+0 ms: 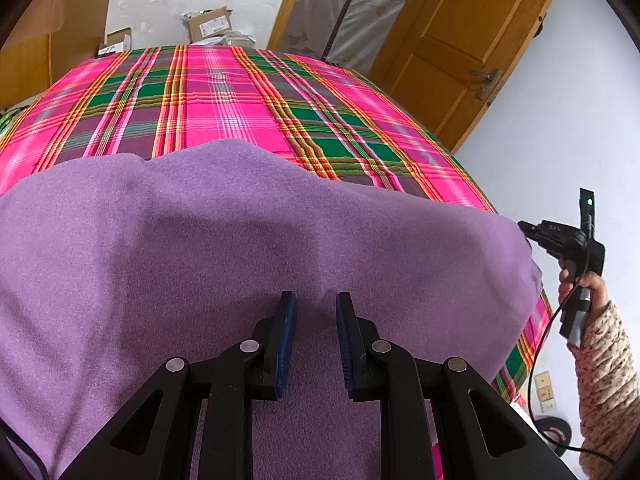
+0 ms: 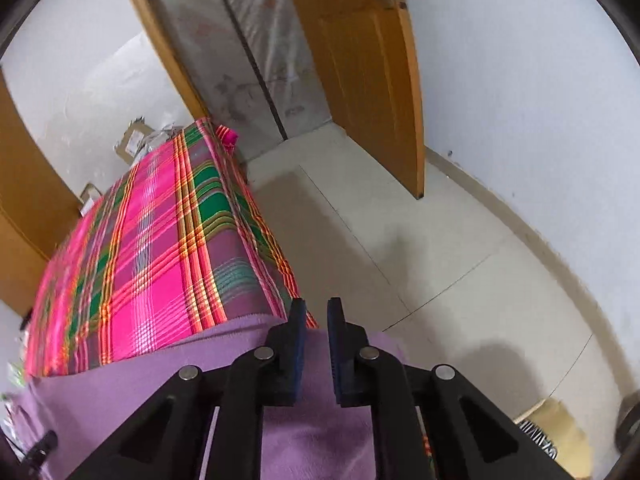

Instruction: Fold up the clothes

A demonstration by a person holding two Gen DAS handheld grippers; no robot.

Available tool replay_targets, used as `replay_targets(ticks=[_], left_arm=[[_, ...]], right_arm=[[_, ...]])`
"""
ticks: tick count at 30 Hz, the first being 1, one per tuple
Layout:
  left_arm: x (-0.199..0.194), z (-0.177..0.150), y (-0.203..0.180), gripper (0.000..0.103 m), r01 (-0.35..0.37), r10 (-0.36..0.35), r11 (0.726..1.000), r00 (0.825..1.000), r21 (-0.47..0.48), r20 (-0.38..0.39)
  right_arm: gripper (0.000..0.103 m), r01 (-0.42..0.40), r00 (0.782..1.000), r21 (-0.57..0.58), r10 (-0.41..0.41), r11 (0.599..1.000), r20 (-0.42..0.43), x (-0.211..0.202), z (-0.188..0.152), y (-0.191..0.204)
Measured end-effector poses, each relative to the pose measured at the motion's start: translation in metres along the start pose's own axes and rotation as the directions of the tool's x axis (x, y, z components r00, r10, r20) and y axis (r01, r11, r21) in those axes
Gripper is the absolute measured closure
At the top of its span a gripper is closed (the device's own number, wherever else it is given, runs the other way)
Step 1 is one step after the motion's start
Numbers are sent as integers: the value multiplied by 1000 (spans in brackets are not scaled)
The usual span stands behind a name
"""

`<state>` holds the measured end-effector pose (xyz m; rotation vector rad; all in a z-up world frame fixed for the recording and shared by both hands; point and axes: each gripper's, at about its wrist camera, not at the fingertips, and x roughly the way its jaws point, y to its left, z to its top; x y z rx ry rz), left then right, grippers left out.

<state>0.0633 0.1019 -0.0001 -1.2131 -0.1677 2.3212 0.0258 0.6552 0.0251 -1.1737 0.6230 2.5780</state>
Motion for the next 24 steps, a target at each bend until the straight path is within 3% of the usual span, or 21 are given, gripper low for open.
replay_targets(ticks=[2,3,9,10,13,14,18,24], left_arm=[[0,0,1,82,2,-2,1000,1000,-1,0],[-1,0,1,82,3,-3,1000,1000,-3,1],[-4,-2,3,82,4,-4,1000,1000,-13,4],[-5,-2,3,82,2,-2,1000,1000,-12,5],[-8,-4,4,82,1,-1,1000,1000,-18,8],[-9,-4,5,82,-1,1,1000,1000,-21,8],[-17,-7,9,82,-2,3,1000,1000,-29,21],[-22,-12,17,82,6,-5,999,1000,-49,19]], right_arm=[[71,-17,1000,30,17,999,12,-11,-6,-9],[67,-36,999,58,36,998,11,-14,-9,-13],[65,-159,985,178,169,971,-40,-21,-43,-35],[67,-166,984,172,175,971,-36,-21,-46,-34],[89,-182,982,147,188,972,-22,-24,-49,-28],[98,-158,987,126,161,979,-15,-28,-48,-24],[98,-103,995,97,102,990,21,-44,-46,-17],[98,56,998,25,-57,998,38,-56,-54,-4]])
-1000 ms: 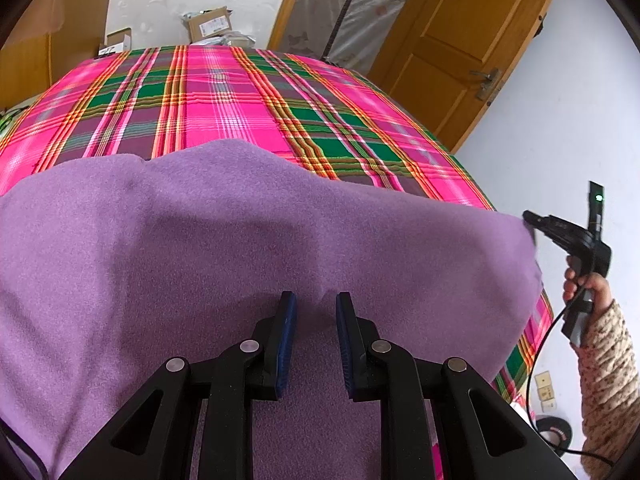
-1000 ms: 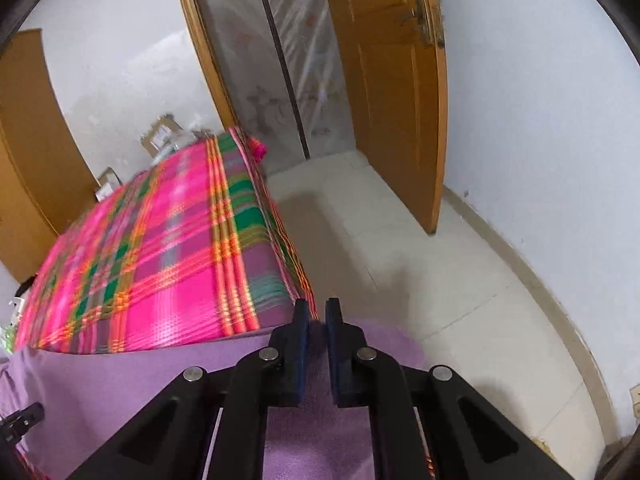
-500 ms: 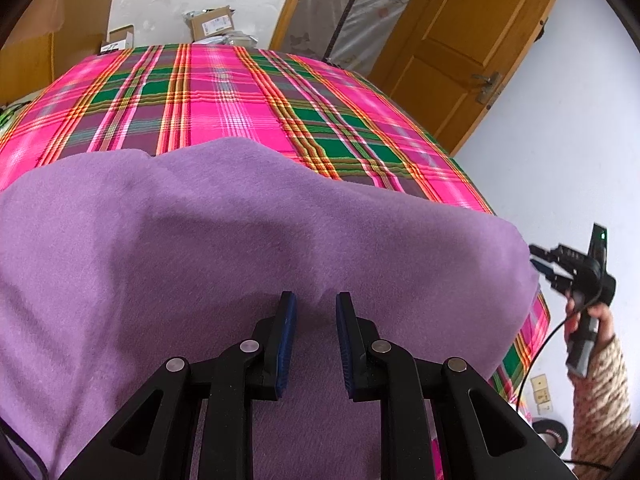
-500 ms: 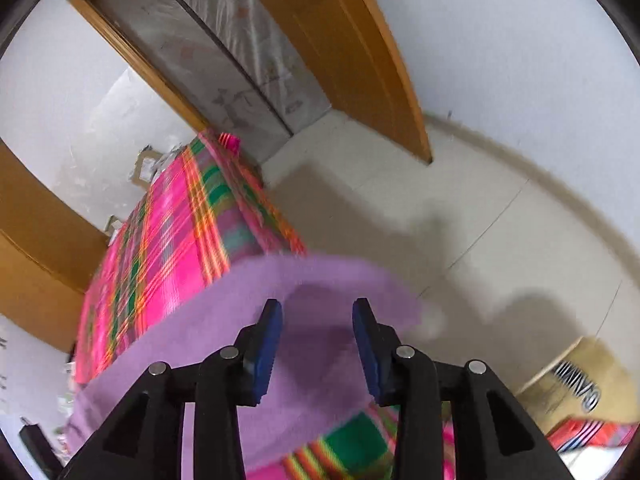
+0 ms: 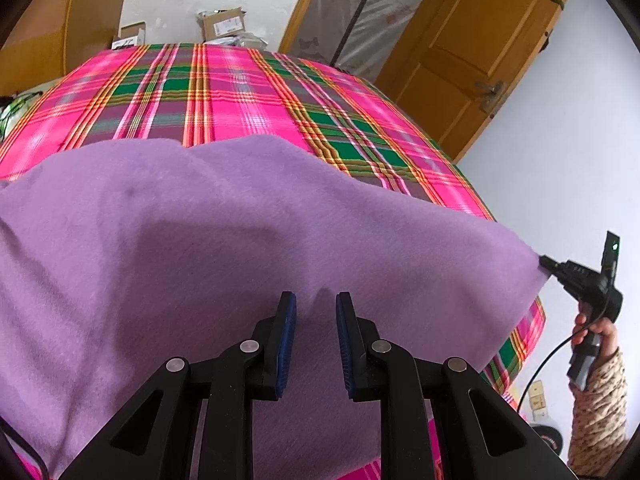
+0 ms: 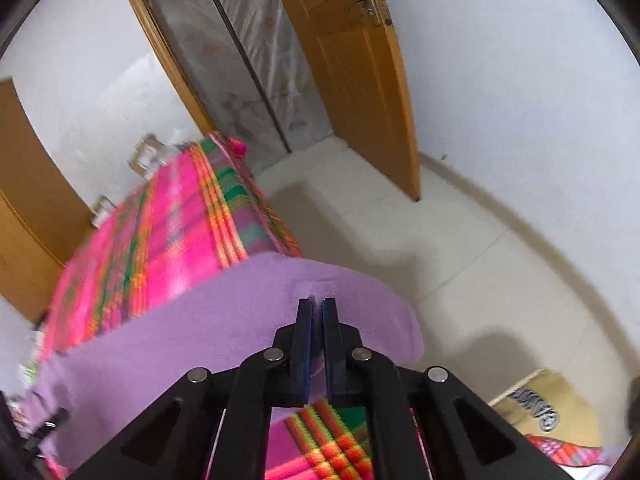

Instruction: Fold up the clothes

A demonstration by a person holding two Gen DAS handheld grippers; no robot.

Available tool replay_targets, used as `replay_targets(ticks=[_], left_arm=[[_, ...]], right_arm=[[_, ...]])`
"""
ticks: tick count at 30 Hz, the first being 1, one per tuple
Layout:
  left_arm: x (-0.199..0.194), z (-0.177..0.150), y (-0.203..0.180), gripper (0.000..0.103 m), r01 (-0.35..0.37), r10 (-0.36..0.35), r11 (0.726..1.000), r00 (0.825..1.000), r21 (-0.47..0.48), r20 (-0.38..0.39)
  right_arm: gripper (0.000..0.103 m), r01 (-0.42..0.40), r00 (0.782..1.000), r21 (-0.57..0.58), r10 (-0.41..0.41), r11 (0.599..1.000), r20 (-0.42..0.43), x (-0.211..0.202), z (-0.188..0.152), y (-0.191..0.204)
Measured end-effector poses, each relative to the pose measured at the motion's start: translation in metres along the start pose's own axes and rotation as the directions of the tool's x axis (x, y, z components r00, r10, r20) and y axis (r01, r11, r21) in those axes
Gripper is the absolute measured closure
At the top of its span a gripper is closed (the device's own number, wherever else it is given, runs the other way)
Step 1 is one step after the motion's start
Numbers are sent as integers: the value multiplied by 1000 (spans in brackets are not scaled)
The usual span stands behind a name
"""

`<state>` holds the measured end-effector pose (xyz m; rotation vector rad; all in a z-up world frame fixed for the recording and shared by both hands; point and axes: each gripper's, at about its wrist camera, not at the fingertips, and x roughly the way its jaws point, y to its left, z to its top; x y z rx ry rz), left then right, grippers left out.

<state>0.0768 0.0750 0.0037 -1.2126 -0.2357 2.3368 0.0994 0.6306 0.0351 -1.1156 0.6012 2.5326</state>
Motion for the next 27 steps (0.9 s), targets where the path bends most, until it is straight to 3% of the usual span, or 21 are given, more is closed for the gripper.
replay_targets(ticks=[2,4,6,9,11,14,17,21,23,27], left_arm=[[-2,-1,2,82,-2,2,1000,1000,1,3],[-6,-1,5,82,3,-3,1000,1000,1,11],[-10,-2,7,82,-5,5,1000,1000,-1,21],[-17,-4,14,82,-4,5,1000,999,-14,33],[-22,-6,21,82,-8,9,1000,999,-19,36],[-29,-11,33,82,-23,24,999,999,-39,40],[-36,-17,47,82,-39,42,997,998,-64,46],[-46,-22,61,82,-54,60,994,996,-92,62],[-51,-23,67,82,-72,79,992,995,-101,67],[-60,-30,83,82,-77,87,989,994,-127,73]], right_arm=[[96,78,997,23,-77,997,-18,6,-3,-4],[96,28,999,76,-26,997,-27,6,-3,-10],[96,-18,999,83,16,996,32,-5,-6,-7],[80,-65,994,-1,65,998,84,-16,-12,17],[75,-67,996,-59,70,996,56,-10,-19,32],[75,43,998,-148,-38,988,40,0,-31,50],[74,191,981,-183,-180,964,76,-5,-38,66],[73,122,986,-326,-77,937,146,-27,-52,110],[73,101,989,-400,-48,911,138,-26,-65,133],[73,121,992,-475,-90,871,87,-8,-87,158]])
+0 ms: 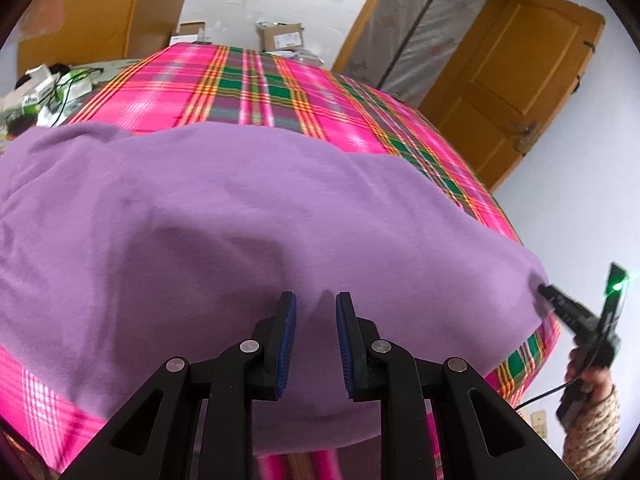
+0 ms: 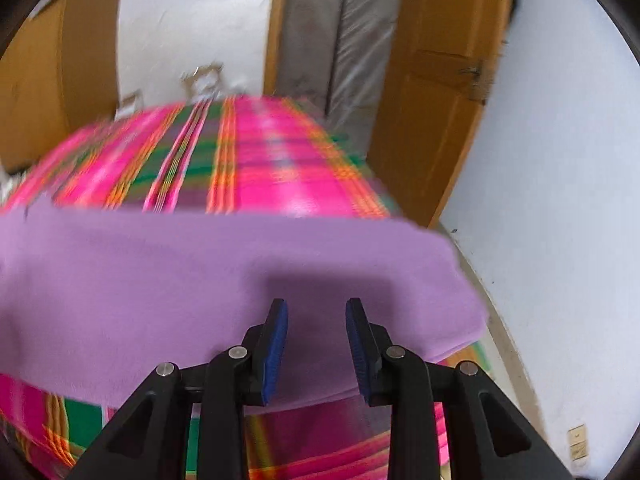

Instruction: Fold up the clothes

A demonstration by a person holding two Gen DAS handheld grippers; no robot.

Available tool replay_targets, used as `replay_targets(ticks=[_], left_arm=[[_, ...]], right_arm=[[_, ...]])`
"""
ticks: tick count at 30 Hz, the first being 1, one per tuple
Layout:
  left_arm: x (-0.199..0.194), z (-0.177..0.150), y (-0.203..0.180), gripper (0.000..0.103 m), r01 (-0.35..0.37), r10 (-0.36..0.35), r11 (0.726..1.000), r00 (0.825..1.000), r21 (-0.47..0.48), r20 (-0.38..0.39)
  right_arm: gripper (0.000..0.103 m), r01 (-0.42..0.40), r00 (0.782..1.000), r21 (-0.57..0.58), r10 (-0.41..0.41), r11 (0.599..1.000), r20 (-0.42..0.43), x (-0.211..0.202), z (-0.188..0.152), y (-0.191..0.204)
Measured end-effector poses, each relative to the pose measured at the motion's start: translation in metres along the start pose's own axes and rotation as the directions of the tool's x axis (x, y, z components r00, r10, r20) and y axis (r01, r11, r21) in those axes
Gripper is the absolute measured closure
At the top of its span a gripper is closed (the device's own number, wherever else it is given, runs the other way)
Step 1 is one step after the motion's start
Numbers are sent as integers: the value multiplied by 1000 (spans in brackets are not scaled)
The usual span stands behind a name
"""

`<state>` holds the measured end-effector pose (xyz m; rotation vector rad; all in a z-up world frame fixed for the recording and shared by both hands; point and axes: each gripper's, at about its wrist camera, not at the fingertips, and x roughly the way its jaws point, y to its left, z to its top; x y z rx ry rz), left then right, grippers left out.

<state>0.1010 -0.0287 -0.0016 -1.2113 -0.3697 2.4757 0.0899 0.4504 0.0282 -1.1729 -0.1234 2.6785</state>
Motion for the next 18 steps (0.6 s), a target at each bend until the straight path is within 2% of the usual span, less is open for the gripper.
replay_targets(ticks=[3,5,9,11,16,18], left_arm=[[-9,-1,11,82,-26,26,1000,999,-9,18],[-14,0,17,82,-44,44,999,999,-23,28],[-18,4,33,82,-56,58,997,998,-49,39],[-19,4,40,82,-58,61,996,997,-65,39],[-31,5,56,82,-94,99,992,993,-81,67],[-34,9,66,82,-116,124,988,989,-100,79]], right_arm=[[73,13,1000,49,-13,999,4,-8,0,7],[73,-38,998,63,35,997,50,-24,-1,17],[72,-131,988,-56,135,990,73,-33,-5,55],[72,-135,990,-101,139,986,34,-23,-12,70],[72,-132,991,-62,134,989,29,-25,-13,72],[72,-169,983,-95,175,981,61,-36,-11,85]])
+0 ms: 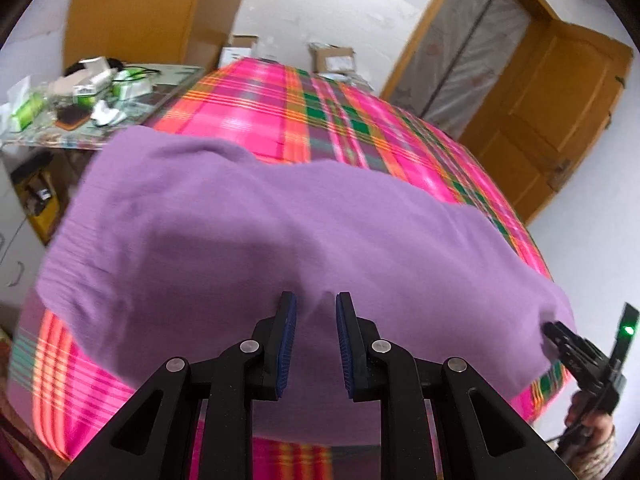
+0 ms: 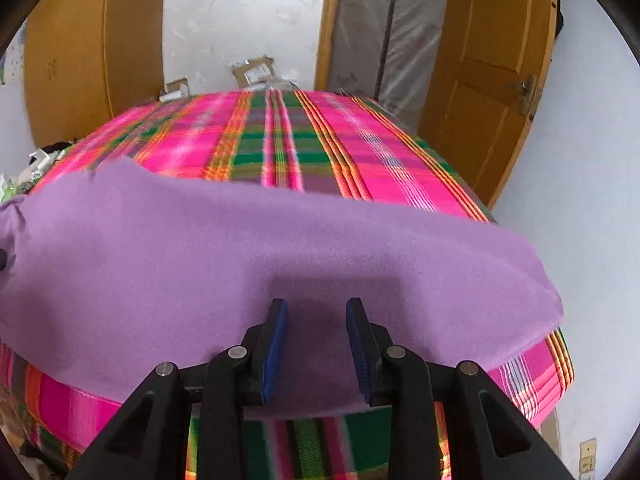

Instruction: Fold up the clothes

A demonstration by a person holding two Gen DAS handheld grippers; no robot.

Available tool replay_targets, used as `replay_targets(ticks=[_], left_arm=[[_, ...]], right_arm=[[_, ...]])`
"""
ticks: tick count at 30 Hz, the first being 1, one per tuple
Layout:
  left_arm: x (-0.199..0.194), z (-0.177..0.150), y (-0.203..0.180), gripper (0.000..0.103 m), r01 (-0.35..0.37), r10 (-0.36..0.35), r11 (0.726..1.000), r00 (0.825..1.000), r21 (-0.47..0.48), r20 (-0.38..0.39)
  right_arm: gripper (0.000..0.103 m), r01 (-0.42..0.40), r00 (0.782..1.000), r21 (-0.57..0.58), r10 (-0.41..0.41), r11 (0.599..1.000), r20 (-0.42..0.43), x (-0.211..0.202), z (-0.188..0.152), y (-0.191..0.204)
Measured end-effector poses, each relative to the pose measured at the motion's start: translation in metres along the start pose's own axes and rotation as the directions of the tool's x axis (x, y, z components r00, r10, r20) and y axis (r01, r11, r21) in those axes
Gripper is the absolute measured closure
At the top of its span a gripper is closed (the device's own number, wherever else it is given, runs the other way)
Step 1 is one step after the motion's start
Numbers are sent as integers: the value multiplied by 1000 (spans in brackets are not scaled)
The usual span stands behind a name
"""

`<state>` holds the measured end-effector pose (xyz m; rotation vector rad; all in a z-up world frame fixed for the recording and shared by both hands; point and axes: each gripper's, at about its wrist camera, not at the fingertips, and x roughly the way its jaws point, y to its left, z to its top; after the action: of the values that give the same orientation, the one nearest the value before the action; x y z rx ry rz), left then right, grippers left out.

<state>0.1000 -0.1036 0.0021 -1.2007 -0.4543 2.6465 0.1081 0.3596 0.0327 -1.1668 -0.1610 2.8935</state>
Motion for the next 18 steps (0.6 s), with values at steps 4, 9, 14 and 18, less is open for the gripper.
replay_targets(ticks=[4,9,14,18], left_arm=[[-4,6,30,82,-53,53,997,999,-60,8],[-9,16,51,82,-115,116,991,993,-76,20],[-11,31,63,82,-149,153,985,987,-90,40],[-12,45,77,82,-168,176,977,983,-134,44]], right_arm=[[72,-67,998,-77,68,995,11,2,8,34],[72,-194,979,-87,198,977,39,4,38,52],[72,-285,958,-65,287,956,22,24,73,64],[72,-373,928,-53,372,926,-30,39,86,77]])
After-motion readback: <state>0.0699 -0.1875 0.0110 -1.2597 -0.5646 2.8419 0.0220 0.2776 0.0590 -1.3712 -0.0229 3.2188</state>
